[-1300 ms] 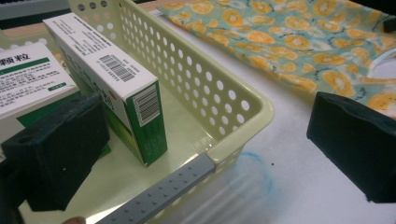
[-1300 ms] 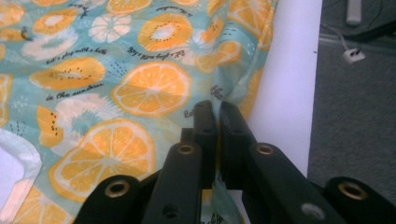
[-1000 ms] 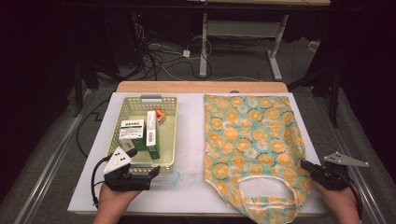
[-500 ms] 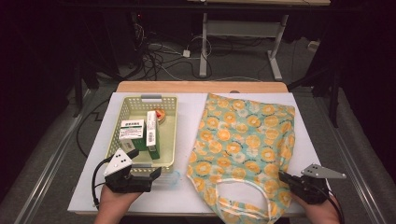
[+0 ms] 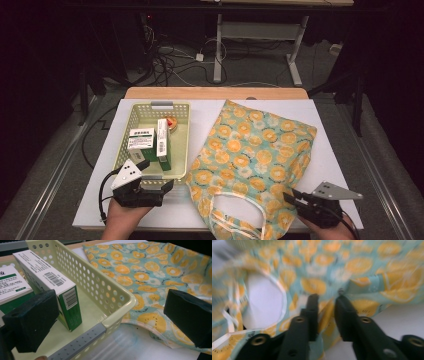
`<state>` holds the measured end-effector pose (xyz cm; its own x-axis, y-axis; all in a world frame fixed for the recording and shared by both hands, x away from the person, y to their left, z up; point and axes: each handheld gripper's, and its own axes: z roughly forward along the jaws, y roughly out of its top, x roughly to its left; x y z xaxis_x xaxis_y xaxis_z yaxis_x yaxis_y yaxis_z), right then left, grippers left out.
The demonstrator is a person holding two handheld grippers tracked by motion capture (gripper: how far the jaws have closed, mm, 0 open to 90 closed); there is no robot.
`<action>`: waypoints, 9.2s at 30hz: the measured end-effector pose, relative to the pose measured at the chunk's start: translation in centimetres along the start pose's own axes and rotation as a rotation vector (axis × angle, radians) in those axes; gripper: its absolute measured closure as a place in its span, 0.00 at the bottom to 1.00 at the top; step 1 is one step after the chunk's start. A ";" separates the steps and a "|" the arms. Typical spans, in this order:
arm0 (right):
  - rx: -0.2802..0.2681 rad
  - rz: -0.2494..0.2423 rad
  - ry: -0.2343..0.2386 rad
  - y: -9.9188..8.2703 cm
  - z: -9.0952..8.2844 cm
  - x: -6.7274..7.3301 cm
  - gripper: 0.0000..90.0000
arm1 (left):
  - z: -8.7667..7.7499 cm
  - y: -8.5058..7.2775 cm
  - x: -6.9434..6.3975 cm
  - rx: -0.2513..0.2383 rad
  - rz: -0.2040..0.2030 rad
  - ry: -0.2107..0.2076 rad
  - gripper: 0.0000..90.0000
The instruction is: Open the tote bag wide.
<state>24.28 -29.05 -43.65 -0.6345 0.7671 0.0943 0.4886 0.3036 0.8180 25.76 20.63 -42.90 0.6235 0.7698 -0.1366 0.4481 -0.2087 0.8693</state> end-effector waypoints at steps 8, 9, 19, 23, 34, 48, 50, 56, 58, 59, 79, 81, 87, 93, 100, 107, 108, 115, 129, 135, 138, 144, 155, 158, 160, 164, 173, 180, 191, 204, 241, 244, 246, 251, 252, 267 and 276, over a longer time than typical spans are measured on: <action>-0.137 0.049 -0.111 2.6 -2.5 -4.5 0.62 | 0.2 0.0 0.0 -0.002 -0.009 0.002 0.00; -0.122 0.052 -0.153 3.0 -1.8 -6.3 0.61 | 0.2 0.0 -0.1 -0.003 -0.005 0.002 0.00; -0.024 0.230 -0.304 4.2 6.0 -17.9 0.56 | 0.3 0.1 -0.2 -0.005 -0.008 0.025 0.00; 0.050 0.302 -0.318 4.7 9.0 -20.8 0.39 | 0.5 0.1 -0.2 0.003 -0.006 0.027 0.00; 0.183 0.113 -0.289 5.0 11.9 -20.0 0.62 | 0.7 -0.3 -0.4 0.025 0.004 0.017 0.00; 0.182 0.018 -0.228 5.4 12.4 -17.6 1.00 | 0.7 -0.2 -0.7 0.024 0.005 0.009 0.00; 0.145 0.051 -0.254 5.5 11.4 -18.2 1.00 | 0.6 -0.1 -0.8 0.021 0.010 0.008 0.00; 0.080 0.078 -0.308 6.2 10.0 -19.2 1.00 | 0.5 0.0 -0.9 0.019 0.005 0.010 0.00; 0.065 0.092 -0.328 6.5 9.8 -19.8 1.00 | 0.6 0.1 -0.9 0.019 0.008 0.011 0.00; 0.065 0.097 -0.338 6.7 9.9 -20.2 1.00 | 0.6 0.2 -0.9 0.019 0.011 0.011 0.00; 0.000 0.192 -0.450 7.7 7.1 -23.5 0.62 | 0.5 0.3 -0.2 -0.006 0.019 0.000 0.00; -0.026 0.164 -0.414 7.6 5.6 -21.6 0.62 | 0.6 0.3 -0.2 -0.011 0.011 -0.011 0.00; -0.038 0.079 -0.322 5.3 2.4 -14.1 0.61 | 0.6 0.1 -0.8 -0.023 0.022 -0.016 0.00; -0.074 0.036 -0.219 2.7 0.0 -7.4 0.62 | 0.8 0.2 -1.1 -0.023 0.034 -0.020 0.00; -0.049 -0.029 -0.047 1.3 0.3 -1.2 0.60 | 1.1 0.3 -1.1 -0.016 0.039 -0.026 0.00; 0.000 -0.118 0.124 1.5 2.5 4.4 0.61 | 1.1 0.2 -1.1 -0.014 0.043 -0.025 0.00; 0.010 -0.126 0.154 1.5 3.0 5.3 0.61 | 1.1 0.1 -1.1 -0.015 0.041 -0.025 0.00; 0.118 -0.262 0.251 0.9 6.2 11.3 0.61 | 0.8 0.1 -1.2 -0.023 0.038 -0.022 0.00; 0.132 -0.303 0.189 0.9 6.3 10.5 1.00 | 0.7 0.2 -1.3 -0.026 0.049 -0.030 0.00; 0.031 -0.279 0.142 2.2 4.7 9.2 1.00 | 0.9 0.2 -1.5 -0.021 0.056 -0.038 0.00; -0.012 -0.271 0.107 3.1 4.1 8.1 1.00 | 1.0 0.2 -1.6 -0.019 0.057 -0.041 0.00; -0.078 -0.236 0.044 5.8 4.1 5.0 1.00 | 0.9 0.3 -1.6 -0.026 0.053 -0.040 0.00; -0.117 -0.196 -0.090 11.2 5.6 -0.8 1.00 | 0.7 0.2 -1.5 -0.031 0.046 -0.037 0.00; -0.113 -0.190 -0.120 11.8 6.3 -2.2 1.00 | 0.7 0.2 -1.5 -0.031 0.044 -0.038 0.00; -0.089 -0.145 -0.143 12.0 7.8 -4.4 1.00 | 0.7 0.2 -1.5 -0.030 0.047 -0.039 0.00; -0.026 -0.096 -0.160 11.1 10.1 -6.7 1.00 | 0.8 0.3 -1.6 -0.028 0.047 -0.043 0.00; -0.062 -0.048 -0.182 10.9 8.8 -8.5 0.70 | 0.9 0.2 -1.3 -0.026 0.036 -0.047 0.00; -0.132 -0.105 -0.114 8.6 2.8 -3.8 0.64 | 1.1 0.2 -1.8 -0.020 0.050 -0.048 0.00; -0.039 -0.063 -0.103 1.3 0.7 -1.6 0.59 | 1.6 0.2 -2.2 -0.009 0.056 -0.060 0.00; -0.004 -0.042 -0.114 1.0 1.7 -2.9 0.97 | 1.3 0.2 -2.0 -0.012 0.058 -0.054 0.00; -0.188 -0.014 -0.085 4.0 -0.3 -4.5 0.73 | 1.9 0.1 -2.6 -0.005 0.052 -0.075 0.00; -0.156 -0.052 -0.046 5.0 1.2 -3.6 0.72 | 1.8 0.0 -2.6 -0.008 0.046 -0.074 0.00; -0.138 -0.065 -0.034 5.6 2.3 -3.3 0.72 | 1.8 0.0 -2.6 -0.011 0.044 -0.074 0.00; -0.055 -0.033 -0.009 4.6 5.2 -3.9 0.67 | 1.6 0.0 -2.6 -0.017 0.043 -0.073 0.00; -0.018 -0.030 0.006 4.1 5.8 -3.9 0.63 | 1.5 0.0 -2.6 -0.017 0.043 -0.071 0.00; 0.222 -0.180 -0.051 2.2 9.3 -2.9 0.36 | 1.9 -0.1 -2.7 -0.002 0.045 -0.071 0.00; 0.191 -0.173 -0.062 2.4 9.3 -3.2 0.57 | 1.8 -0.1 -2.6 -0.006 0.041 -0.070 0.00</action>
<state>33.06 -25.54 -47.24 -0.6836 0.7258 -0.0771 0.4841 0.5299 0.6963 25.24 17.54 -43.49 0.6844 0.7167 -0.1338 0.4177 -0.2351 0.8776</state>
